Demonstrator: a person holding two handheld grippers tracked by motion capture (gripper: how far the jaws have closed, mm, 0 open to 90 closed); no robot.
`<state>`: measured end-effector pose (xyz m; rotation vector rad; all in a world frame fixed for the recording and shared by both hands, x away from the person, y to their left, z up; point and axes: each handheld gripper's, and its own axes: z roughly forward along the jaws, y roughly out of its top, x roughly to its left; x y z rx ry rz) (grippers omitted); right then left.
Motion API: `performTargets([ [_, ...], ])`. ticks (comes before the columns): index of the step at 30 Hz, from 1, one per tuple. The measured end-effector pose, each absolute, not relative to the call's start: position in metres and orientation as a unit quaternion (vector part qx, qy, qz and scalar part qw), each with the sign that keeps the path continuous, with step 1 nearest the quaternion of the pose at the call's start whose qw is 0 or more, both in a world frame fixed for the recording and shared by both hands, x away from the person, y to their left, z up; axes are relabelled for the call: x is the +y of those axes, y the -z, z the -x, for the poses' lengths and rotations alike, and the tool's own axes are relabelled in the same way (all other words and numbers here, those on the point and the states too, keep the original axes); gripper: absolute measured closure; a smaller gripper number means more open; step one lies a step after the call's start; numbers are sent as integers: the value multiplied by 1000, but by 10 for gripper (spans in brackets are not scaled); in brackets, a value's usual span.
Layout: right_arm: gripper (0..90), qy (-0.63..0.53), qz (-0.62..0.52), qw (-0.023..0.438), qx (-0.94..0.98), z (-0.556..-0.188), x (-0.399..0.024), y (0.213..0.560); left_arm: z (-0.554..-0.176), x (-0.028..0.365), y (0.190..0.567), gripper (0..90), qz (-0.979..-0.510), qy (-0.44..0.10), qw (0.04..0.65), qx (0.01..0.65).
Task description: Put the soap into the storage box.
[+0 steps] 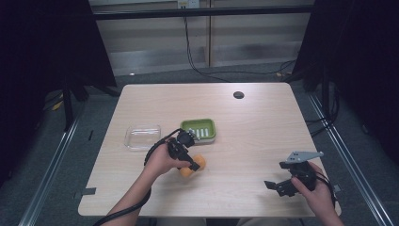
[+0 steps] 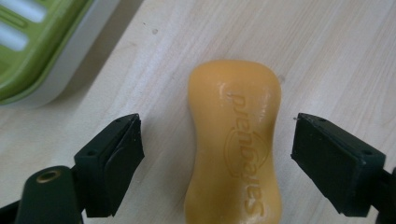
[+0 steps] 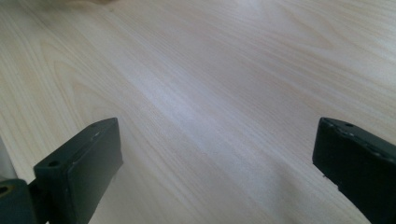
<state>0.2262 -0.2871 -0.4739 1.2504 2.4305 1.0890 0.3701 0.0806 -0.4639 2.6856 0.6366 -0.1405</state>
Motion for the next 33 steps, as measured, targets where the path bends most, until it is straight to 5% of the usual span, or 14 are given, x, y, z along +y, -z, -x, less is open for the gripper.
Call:
performTargets([
  [27, 13, -369, -423, 99, 821, -226, -286, 474, -362, 71, 471, 360, -960, 45, 159, 225],
  [33, 13, -368, -422, 100, 823, -226, -286, 474, -361, 69, 470, 475, -962, 47, 156, 220],
])
